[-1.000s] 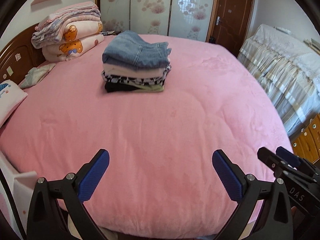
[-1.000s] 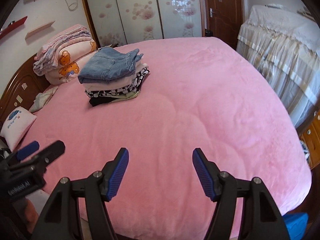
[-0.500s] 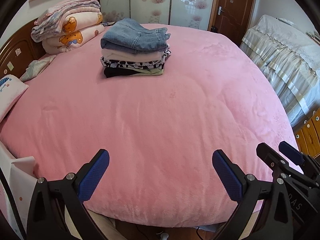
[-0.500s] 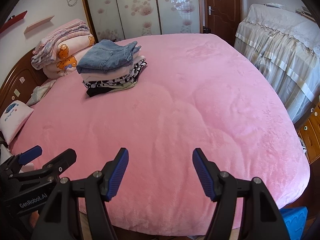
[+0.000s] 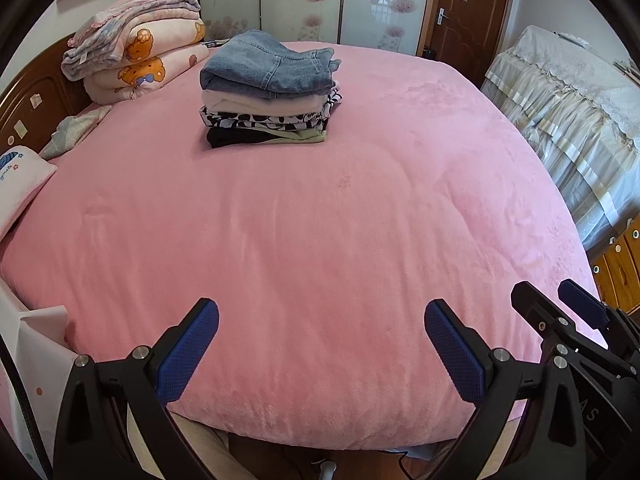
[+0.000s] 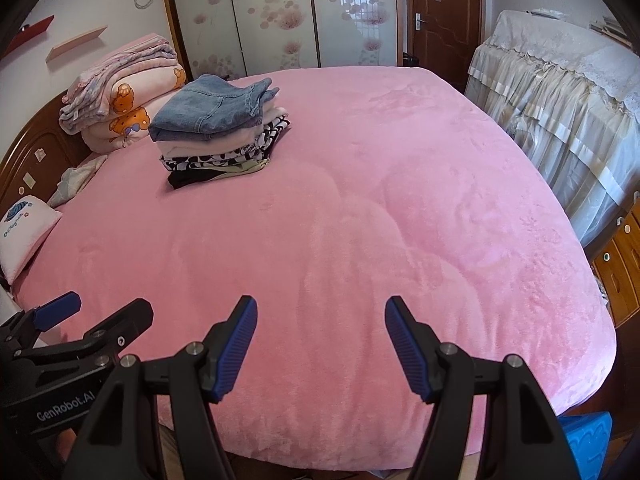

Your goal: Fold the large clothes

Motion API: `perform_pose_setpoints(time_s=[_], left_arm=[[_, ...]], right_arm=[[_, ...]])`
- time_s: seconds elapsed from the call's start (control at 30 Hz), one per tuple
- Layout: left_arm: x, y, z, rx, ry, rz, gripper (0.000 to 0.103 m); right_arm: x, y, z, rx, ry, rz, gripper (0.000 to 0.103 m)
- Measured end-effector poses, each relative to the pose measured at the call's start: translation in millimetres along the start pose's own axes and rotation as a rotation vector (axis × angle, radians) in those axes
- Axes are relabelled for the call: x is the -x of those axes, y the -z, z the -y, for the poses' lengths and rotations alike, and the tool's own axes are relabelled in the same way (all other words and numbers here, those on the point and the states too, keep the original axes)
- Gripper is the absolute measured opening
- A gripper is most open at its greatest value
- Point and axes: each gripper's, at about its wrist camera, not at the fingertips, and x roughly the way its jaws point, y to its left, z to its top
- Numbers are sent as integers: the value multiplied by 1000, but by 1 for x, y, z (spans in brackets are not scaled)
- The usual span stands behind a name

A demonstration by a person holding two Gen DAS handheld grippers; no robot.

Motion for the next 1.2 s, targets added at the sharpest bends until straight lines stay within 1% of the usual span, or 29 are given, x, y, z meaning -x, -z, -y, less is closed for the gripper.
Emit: perform_pose_setpoints(time_s=[0.37, 0.87, 1.2], left_arm=[[-2, 2, 2, -2, -13, -8, 102], [-4, 1, 7, -12, -25, -16, 102], [-4, 0, 8, -15, -32, -19, 102]], right_arm=[[-1, 2, 1, 0, 11, -5, 67], [-1, 4, 2, -2, 51, -8, 67], [-2, 2, 2, -9, 51, -10, 67]])
